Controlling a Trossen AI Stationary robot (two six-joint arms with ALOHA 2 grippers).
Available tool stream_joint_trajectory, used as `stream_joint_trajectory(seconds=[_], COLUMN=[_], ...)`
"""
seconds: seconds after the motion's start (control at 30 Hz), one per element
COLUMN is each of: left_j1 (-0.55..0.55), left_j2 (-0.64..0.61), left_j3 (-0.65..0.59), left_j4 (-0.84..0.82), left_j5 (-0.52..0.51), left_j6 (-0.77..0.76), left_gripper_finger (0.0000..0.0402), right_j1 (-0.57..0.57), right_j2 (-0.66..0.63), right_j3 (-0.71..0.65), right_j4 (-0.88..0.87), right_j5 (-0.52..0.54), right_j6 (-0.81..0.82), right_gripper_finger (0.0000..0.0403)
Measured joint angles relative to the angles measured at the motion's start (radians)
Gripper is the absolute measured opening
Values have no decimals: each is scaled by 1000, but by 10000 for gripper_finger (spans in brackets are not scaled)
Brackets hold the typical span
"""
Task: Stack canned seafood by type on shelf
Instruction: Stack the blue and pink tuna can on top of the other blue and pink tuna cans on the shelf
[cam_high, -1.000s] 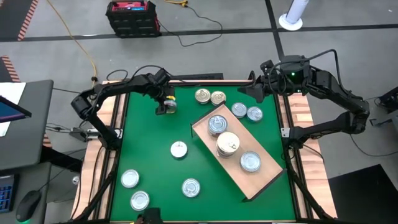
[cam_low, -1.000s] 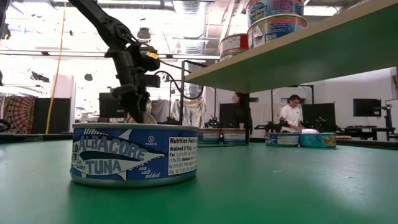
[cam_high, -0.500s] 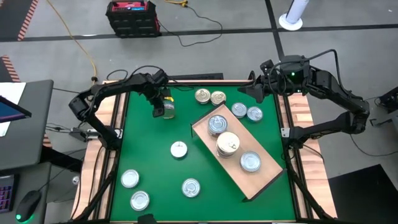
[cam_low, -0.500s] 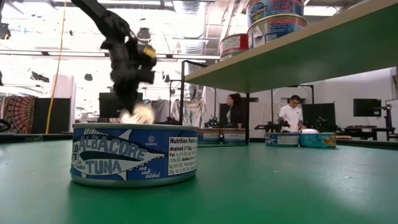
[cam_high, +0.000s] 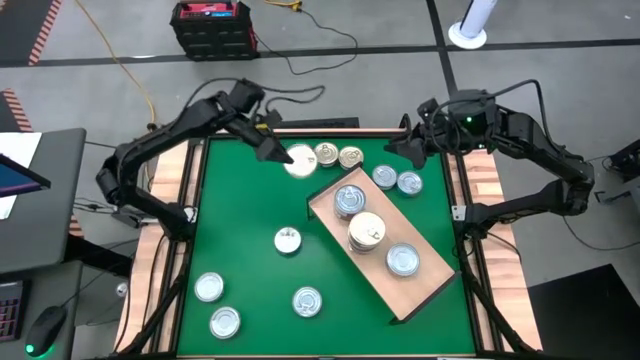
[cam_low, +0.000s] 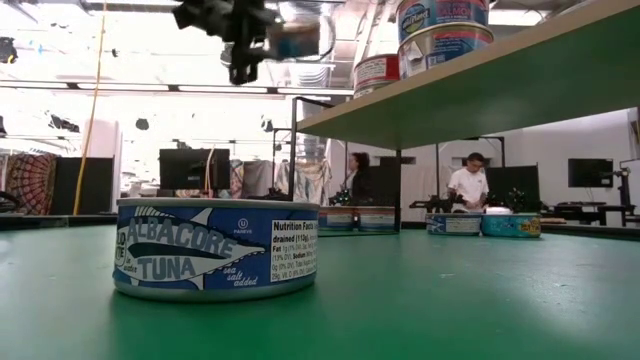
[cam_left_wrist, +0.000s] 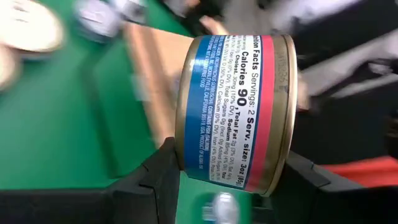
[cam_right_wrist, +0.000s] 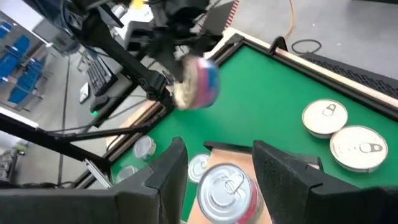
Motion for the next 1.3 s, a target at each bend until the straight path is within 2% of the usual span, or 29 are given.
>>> stream_joint_trajectory(seconds=[0.17,0.3,0.43,0.57,0.87,1.17,1.3], left_j1=[-167,-266,-325,-376,-470,-536,-567], left_j2=[1,8,33,69,115,123,146], left_j3=[0,1,3,2,0,1,2], left_j4=[202,391,556,627,628,684,718], left_j5=[92,112,56,-58,-243,-357,-394], left_j6=[-221,-406,-620,-769,-892,-950,-999], left_gripper_finger=[181,181,181,181,181,182,182], right_j1=[0,0,0,0,0,-69,-101], right_j2=[0,0,0,0,0,-5,-5], right_j3=[0,0,0,0,0,0,0], right_j4=[-36,-38,-36,-36,-37,-37,-25], right_j5=[-13,-22,-22,-22,-22,-24,-65], right_j6=[-5,-16,-32,-36,-60,-81,-91], right_gripper_finger=[204,204,204,204,204,204,204])
